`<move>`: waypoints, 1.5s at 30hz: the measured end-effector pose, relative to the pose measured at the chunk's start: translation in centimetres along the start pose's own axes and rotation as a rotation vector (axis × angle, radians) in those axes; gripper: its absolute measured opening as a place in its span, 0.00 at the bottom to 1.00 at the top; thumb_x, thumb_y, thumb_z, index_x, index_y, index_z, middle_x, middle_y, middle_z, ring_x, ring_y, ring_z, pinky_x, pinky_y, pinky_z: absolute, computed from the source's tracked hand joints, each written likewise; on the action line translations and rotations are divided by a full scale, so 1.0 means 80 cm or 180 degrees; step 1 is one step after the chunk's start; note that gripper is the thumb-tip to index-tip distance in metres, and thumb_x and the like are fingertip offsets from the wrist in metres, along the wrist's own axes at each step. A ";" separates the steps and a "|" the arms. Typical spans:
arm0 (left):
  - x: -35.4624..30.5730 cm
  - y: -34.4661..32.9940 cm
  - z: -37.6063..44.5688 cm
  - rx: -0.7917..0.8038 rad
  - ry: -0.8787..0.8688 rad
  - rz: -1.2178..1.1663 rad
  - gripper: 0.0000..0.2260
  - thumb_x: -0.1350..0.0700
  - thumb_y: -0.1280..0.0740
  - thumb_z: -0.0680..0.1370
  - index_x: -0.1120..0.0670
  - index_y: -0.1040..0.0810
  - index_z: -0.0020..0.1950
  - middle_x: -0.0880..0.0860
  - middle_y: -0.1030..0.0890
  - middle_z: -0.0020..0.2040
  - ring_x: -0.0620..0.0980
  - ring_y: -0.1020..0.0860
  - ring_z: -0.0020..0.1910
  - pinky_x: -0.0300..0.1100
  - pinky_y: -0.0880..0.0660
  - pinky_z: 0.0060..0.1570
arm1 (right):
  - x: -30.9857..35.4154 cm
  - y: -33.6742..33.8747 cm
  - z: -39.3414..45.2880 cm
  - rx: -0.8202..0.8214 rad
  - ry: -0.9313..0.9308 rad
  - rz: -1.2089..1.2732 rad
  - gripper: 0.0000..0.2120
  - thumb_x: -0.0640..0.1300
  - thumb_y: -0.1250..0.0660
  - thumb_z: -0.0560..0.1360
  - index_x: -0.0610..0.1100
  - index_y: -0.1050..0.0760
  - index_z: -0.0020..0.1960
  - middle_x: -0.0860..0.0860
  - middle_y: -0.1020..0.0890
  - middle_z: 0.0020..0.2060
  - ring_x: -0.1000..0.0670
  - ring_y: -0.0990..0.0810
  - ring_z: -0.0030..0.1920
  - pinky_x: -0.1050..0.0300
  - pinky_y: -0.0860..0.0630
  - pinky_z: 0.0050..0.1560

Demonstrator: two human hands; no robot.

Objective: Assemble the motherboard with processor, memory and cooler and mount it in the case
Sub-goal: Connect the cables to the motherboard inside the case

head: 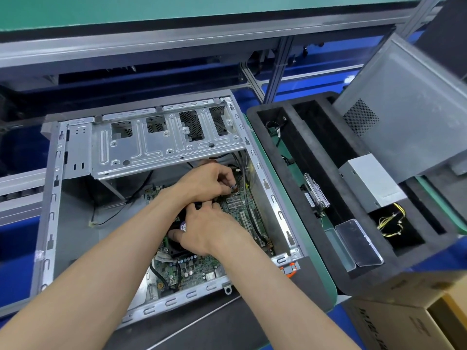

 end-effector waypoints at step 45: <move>0.102 0.049 -0.031 -0.0853 0.1211 -0.0171 0.17 0.56 0.49 0.85 0.58 0.25 0.67 0.58 0.22 0.65 0.56 0.24 0.64 0.45 0.28 0.63 | -0.090 0.075 -0.025 -0.1152 -0.0997 0.1185 0.30 0.42 0.40 0.78 0.35 0.44 0.76 0.37 0.39 0.74 0.37 0.31 0.69 0.46 0.30 0.65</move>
Point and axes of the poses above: each hand's wrist, its own z-axis towards the middle knuckle, its own y-axis out of the back of the hand, x = y × z, the point moved 10 cm from there along z, towards the middle knuckle
